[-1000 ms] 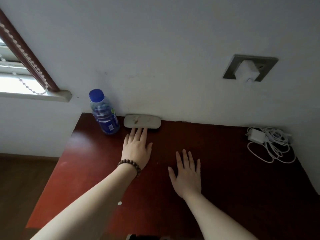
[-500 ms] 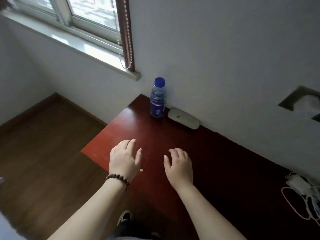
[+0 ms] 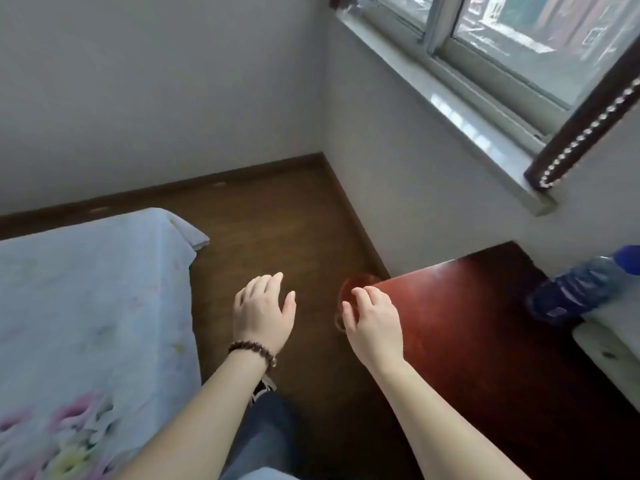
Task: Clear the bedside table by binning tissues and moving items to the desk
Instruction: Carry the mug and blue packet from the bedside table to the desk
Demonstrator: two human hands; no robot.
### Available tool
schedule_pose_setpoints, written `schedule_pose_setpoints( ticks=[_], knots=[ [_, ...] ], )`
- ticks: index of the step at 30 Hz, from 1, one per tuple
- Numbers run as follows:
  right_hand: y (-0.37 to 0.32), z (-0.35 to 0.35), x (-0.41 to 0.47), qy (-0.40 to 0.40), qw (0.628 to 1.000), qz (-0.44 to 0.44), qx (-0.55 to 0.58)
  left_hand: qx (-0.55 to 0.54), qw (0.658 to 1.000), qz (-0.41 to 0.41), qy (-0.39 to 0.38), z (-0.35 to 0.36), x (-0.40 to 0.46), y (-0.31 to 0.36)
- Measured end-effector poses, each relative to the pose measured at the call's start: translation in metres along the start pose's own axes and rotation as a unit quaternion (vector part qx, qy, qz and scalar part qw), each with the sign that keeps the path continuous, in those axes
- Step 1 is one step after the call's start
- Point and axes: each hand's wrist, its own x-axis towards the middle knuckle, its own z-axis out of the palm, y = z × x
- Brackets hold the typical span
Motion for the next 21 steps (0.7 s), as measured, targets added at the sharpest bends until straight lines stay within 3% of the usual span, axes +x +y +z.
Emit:
schedule_pose_setpoints(
  ticks=[8,21],
  knots=[
    [-0.109,0.082,0.14,-0.03,0.995,-0.097,-0.01,0.003,0.995,-0.099,0.033,-0.014,0.118,-0.113],
    [-0.228,0.164,0.36,-0.059,0.989,-0.133,-0.001,-0.016,0.982,-0.177,0.062,-0.041,0.33,-0.218]
  ],
)
